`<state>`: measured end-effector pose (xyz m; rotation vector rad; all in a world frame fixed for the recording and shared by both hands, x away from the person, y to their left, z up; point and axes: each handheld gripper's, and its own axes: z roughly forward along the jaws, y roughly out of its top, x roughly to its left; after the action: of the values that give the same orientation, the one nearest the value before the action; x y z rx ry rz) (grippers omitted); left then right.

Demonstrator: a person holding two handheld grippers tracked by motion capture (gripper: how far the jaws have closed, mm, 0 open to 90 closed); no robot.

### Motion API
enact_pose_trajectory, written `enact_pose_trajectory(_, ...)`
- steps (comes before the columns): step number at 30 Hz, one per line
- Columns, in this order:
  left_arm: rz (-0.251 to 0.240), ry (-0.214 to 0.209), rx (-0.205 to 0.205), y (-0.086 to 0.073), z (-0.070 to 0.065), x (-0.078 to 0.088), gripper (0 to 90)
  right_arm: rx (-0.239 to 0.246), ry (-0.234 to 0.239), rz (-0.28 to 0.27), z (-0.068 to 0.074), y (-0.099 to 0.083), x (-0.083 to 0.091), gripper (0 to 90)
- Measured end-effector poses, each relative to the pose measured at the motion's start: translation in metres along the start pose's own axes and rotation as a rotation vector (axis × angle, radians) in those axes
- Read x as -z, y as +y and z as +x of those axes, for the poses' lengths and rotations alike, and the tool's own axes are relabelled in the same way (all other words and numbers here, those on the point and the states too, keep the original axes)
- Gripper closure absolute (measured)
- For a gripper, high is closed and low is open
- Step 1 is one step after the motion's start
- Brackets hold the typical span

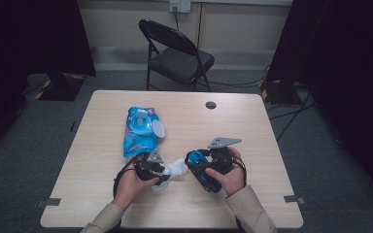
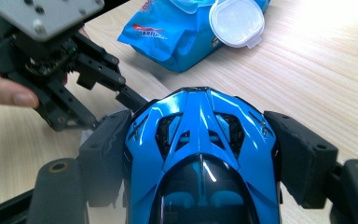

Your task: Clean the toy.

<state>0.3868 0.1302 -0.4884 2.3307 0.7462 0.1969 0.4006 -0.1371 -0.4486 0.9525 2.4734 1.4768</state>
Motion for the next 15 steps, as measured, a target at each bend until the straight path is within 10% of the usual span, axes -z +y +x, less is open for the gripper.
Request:
enact_pose_trajectory(7, 0.004, -0.03, 0.061, 0.001, 0.002, 0.001, 85.5, 0.0, 0.001, 0.007, 0.0, -0.002, -0.002, 26.2)
enact_pose_trajectory(15, -0.228, -0.094, 0.161, 0.025, 0.017, 0.035, 86.4, 0.006, 0.009, 0.005, 0.001, 0.0, -0.001, 26.2)
